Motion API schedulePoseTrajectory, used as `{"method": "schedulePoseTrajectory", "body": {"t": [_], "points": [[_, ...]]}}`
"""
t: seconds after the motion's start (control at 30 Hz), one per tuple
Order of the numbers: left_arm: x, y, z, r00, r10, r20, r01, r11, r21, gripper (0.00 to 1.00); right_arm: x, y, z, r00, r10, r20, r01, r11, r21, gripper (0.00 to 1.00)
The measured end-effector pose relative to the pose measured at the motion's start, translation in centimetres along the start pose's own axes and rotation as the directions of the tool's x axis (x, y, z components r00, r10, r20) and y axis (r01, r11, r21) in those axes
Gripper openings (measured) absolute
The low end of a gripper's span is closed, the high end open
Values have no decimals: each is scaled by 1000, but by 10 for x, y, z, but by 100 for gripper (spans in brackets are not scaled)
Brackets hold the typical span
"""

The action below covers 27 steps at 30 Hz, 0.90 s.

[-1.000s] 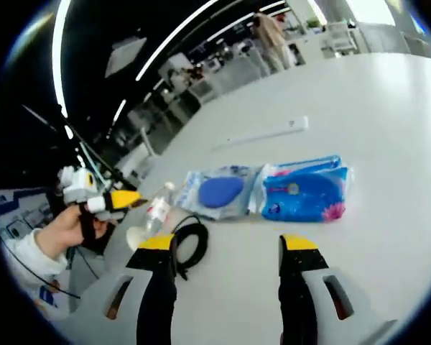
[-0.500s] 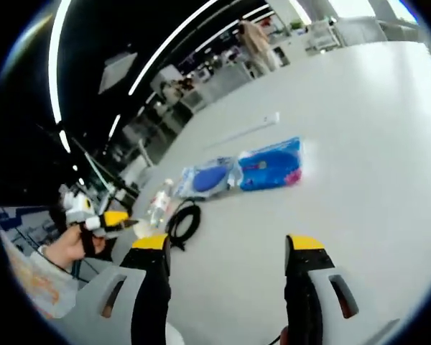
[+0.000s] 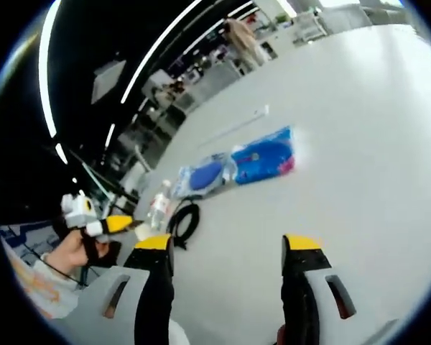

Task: Arrange the tabletop items into an orderly group along one side of the table until the central work area is clear of visible clutter.

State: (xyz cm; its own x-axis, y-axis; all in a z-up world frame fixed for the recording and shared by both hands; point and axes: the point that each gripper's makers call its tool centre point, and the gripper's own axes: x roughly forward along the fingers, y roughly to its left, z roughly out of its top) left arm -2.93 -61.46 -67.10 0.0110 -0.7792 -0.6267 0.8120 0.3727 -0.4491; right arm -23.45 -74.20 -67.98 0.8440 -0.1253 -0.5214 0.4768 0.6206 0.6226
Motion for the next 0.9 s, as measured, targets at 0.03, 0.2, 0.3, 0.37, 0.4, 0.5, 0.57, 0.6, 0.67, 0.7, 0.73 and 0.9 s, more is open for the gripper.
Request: {"method": "schedulePoseTrajectory", "body": {"t": [0.03,0.2,0.3,0.37,0.4,0.5,0.57,0.6,0.67,0.7,0.73,0.9], "points": [[-1,0,-2,1000,0,-1,0,1000,-3,71,-2,-1,1,1000,3,6,-3,1000,7,57],[-5,4,-7,1000,10,-8,-11,999,-33,70,-7,-3,-7,1000,18,7,-18,999,46,57],[-5,6,-8,1000,21,-12,-21,999,-28,70,-12,-6,-12,1000,10,5,-11,998,56,57],[-6,6,-8,1000,20,-10,-21,999,-31,69,-14,-7,-13,1000,15,13,-16,996,86,57],[-6,6,-8,1000,19,-8,-20,999,-33,69,-14,-8,-13,1000,15,17,-17,995,97,57],[-4,4,-7,1000,18,-5,-18,999,-37,69,-15,-11,-14,1000,12,18,-15,992,123,56],[-3,2,-7,1000,17,-8,-17,999,-31,67,-16,-10,-14,1000,9,16,-11,992,126,56],[-3,1,-7,1000,15,-7,-15,999,-30,67,-16,-10,-14,1000,7,13,-9,992,126,56],[-1,-5,-6,1000,2,-2,-2,1000,-31,65,-16,-9,-15,1000,9,11,-10,992,126,56],[2,-10,-7,1000,-11,-8,11,1000,-23,64,-15,-8,-14,1000,14,11,-16,991,130,56],[4,-13,-9,1000,-18,-23,18,1000,-10,64,-15,-8,-14,1000,16,12,-18,991,132,56],[14,-27,-22,993,-32,-117,48,990,135,64,-14,-1,-12,998,45,44,-53,978,202,55]]}}
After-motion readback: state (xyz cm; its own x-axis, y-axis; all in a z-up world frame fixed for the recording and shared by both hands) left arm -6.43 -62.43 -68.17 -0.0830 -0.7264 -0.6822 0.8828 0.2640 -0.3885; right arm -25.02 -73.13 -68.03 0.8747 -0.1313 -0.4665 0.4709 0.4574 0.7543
